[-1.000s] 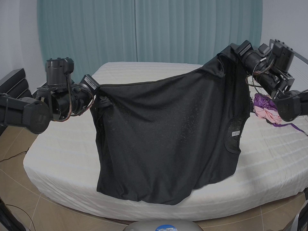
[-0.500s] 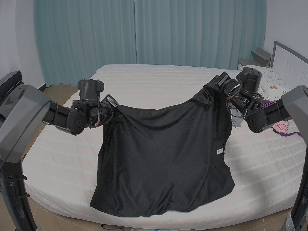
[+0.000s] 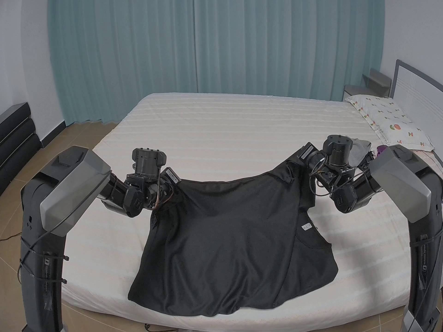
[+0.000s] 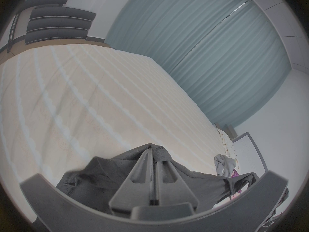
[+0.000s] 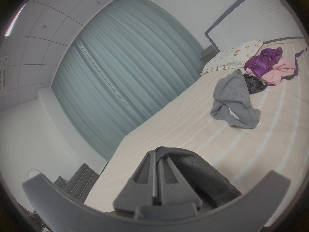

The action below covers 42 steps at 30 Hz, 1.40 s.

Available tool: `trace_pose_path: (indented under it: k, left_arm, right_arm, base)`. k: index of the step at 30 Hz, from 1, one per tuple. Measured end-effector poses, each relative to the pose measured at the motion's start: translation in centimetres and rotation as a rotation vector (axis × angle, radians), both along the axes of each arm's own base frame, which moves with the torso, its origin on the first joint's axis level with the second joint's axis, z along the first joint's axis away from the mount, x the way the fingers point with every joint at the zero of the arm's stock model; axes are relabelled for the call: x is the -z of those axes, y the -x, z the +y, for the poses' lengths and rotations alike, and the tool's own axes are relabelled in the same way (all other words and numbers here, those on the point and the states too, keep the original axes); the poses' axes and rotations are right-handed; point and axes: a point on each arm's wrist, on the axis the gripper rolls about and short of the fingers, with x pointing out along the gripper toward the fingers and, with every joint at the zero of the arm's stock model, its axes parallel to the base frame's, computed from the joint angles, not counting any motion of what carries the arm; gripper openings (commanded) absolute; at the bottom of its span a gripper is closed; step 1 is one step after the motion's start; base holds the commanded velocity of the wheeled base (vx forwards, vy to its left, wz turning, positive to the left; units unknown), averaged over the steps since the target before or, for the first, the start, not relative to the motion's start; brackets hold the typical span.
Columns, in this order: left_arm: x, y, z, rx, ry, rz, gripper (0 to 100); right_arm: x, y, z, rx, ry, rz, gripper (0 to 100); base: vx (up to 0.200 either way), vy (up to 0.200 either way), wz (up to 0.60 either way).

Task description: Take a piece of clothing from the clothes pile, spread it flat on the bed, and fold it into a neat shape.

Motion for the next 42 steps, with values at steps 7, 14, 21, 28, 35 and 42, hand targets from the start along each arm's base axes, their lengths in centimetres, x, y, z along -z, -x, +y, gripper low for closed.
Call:
trace_pose_path:
  k: [7, 14, 21, 28, 35, 42]
  left_arm:
    - [2.3, -0.5, 0.1, -0.014, 0.013, 0.004, 100]
    - [3.3, -1.6, 1.2, -0.083, 0.004, -0.046, 100]
    - [2.4, -3.1, 2.7, -0.172, -0.003, -0.123, 100]
    - [3.4, -3.3, 3.7, -0.2, -0.016, -0.104, 100]
    - [5.7, -0.4, 4.6, -0.144, -0.016, 0.035, 100]
    - [6.0, 4.2, 5.5, -0.101, 0.028, 0.155, 100]
  right_arm:
    - [3.9, -1.4, -0.1, 0.0, 0.009, 0.049, 100]
    - [6.2, -2.7, -0.5, 0.009, 0.014, 0.06, 100]
    - [3.9, -5.0, -1.8, 0.052, 0.003, -0.055, 100]
    - [5.4, -4.4, -2.4, 0.019, 0.018, 0.01, 100]
    - [9.1, -1.4, -3.1, -0.045, 0.045, 0.223, 100]
    - [9.1, 0.8, -3.9, -0.057, 0.018, 0.315, 100]
  base:
    - [0.0, 0.0, 0.0]
    - [0.0, 0.0, 0.0]
    - [0.0, 0.0, 0.0]
    - [0.0, 0.0, 0.0]
    - [0.0, 0.0, 0.0]
    - [0.0, 0.0, 0.0]
